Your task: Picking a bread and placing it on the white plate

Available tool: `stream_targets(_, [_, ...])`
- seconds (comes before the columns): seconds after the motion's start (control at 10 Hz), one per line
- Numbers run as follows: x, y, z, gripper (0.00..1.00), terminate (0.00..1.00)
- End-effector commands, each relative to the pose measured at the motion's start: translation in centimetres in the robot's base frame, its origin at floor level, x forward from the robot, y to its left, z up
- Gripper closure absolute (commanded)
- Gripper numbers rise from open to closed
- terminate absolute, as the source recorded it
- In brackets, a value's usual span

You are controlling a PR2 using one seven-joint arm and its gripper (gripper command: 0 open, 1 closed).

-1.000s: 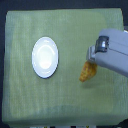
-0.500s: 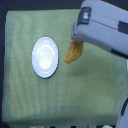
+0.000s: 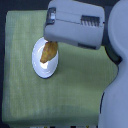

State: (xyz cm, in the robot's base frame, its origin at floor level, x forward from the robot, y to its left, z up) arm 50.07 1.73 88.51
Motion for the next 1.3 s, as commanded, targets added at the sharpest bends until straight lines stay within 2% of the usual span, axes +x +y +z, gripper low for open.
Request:
stream_targets(0.0, [-0.2, 5.4, -3.9, 1.00, 0.00])
stream_targets(0.7, [-1.4, 6.3, -5.5, 1.00, 0.00])
stream_targets(0.8, [-1.2, 6.7, -5.8, 0.00, 0.00])
stream_targets(1.2, [-1.4, 7.3, -6.1, 0.00, 0.00])
